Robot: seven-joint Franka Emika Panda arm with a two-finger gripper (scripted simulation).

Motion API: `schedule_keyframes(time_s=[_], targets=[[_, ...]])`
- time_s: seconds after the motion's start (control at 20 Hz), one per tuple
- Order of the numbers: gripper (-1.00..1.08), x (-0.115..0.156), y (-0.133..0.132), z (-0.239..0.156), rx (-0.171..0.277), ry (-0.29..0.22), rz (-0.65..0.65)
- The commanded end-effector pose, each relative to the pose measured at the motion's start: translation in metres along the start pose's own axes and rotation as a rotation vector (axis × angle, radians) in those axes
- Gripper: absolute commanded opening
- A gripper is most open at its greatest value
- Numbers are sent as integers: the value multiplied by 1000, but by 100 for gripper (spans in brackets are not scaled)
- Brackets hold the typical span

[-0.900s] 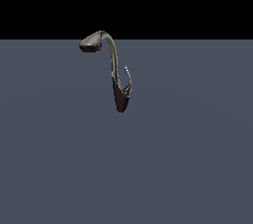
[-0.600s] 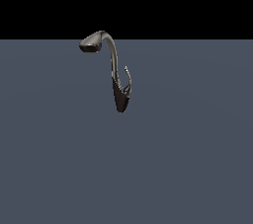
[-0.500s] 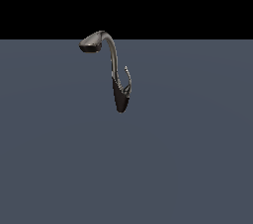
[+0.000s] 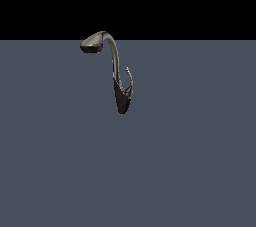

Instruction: Turn on the faucet by rotating a designated handle.

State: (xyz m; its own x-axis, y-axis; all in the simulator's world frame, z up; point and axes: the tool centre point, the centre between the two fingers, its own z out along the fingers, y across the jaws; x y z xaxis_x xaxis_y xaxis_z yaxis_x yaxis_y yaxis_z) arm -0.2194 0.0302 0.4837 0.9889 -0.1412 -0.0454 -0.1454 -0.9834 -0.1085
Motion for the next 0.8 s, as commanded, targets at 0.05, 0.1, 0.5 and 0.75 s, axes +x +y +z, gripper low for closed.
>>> schedule_keyframes(time_s=[0.05,0.1,0.5,0.75], targets=[[-100,20,-9,12,30,-28,82],[-100,27,-11,16,40,-37,109],[-100,84,-27,50,123,-111,334],[-100,120,-31,74,175,-158,477]])
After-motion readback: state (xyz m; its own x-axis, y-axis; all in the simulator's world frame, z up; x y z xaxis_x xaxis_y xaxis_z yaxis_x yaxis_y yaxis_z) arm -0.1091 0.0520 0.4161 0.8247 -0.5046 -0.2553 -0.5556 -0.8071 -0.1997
